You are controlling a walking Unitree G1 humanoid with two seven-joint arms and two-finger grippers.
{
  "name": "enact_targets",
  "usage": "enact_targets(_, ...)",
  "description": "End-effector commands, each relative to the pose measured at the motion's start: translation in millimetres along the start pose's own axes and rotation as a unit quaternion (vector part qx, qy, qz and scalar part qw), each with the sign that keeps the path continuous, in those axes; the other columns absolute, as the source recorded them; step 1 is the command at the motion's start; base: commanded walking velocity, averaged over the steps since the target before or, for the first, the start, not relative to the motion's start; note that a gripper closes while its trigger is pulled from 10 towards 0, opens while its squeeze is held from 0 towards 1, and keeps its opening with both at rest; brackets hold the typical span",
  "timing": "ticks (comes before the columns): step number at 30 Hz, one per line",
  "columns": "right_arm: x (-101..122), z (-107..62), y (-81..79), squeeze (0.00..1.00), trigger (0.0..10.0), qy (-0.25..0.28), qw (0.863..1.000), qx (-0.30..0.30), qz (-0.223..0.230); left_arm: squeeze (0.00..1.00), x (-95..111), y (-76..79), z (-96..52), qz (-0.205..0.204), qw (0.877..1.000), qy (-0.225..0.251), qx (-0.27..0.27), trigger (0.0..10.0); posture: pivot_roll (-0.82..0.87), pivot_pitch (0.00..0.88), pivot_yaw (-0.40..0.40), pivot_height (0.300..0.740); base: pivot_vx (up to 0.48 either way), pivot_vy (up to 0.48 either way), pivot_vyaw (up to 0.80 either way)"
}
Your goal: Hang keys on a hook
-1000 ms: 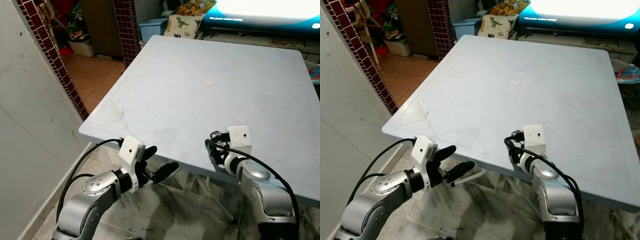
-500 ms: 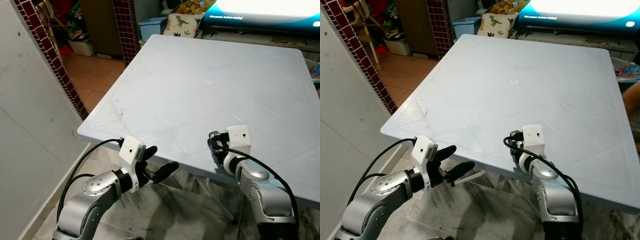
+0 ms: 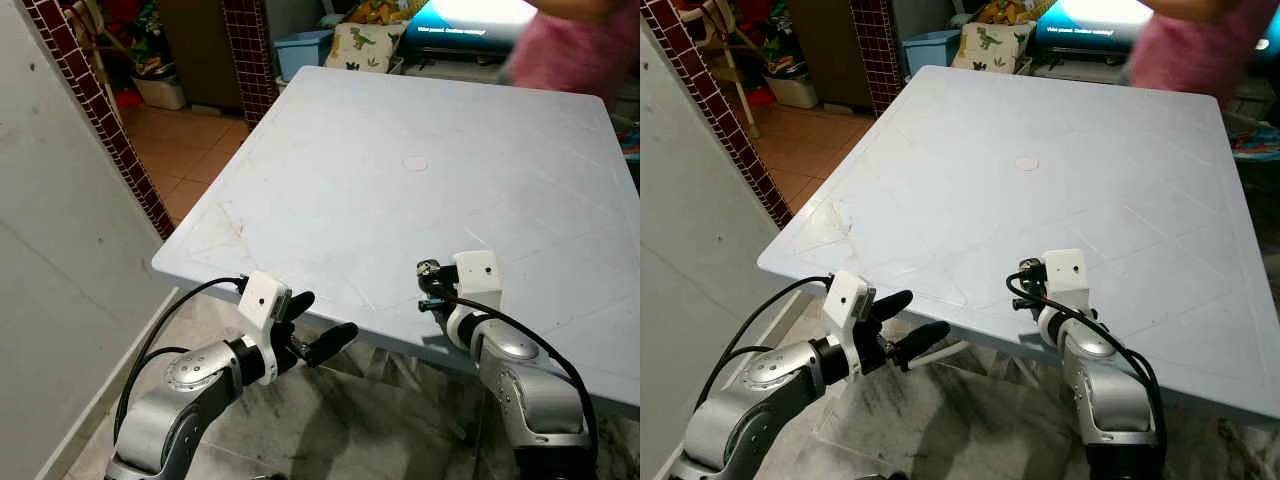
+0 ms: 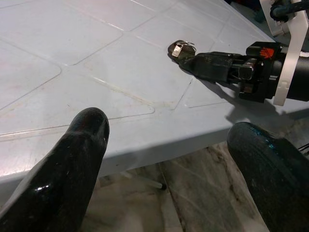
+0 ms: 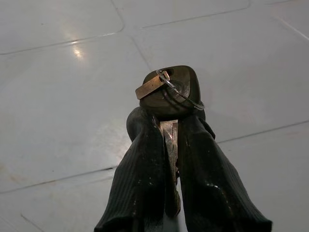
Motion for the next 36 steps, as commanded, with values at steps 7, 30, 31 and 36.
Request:
enact_targets(7,-5.6,4.4,-11.3,0.0,0.0,-0.013,1.0,0.02,0.0,0.0,-0.8,3.2,-1.4,-0.001,1.0,-0.012,-0.013,10.0,0.01,0.075,0.077,0.74,0.0,0.0,0.0)
enact_targets(30,98.0,2.2,16.1,0.0,0.0,0.217,0.843,-0.088,-0.484,0.0,-3.8,3.0,-0.6,0.005,1.0,-0.025,-0.016,10.0,0.01,0.067,0.074,0.74,0.0,0.0,0.0)
enact_targets(31,89.0,5.9,16.5,0.0,0.0,0.197,0.834,-0.075,-0.511,0.0,-3.8,3.0,-0.6,0.005,1.0,-0.025,-0.016,10.0,0.01,0.067,0.074,0.74,0.0,0.0,0.0)
enact_targets(36,48.2,17.8,33.0,0.0,0.0,0.084,0.826,-0.013,-0.557,0.0,-3.4,1.6,0.1,0.008,1.0,-0.025,-0.014,10.0,0.0,0.063,0.078,0.74,0.0,0.0,0.0)
Point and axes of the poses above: a point about 5 cm out from each wrist's last joint towards the gripper, its own z axis pointing out of the wrist towards the gripper, its own x axis along the axis of the wrist's last joint, y = z × x, the point moved 4 cm from there along z, pointing out of the wrist towards the gripper, and after that the axes turned 14 degrees about -z, right-handed, at the moved point
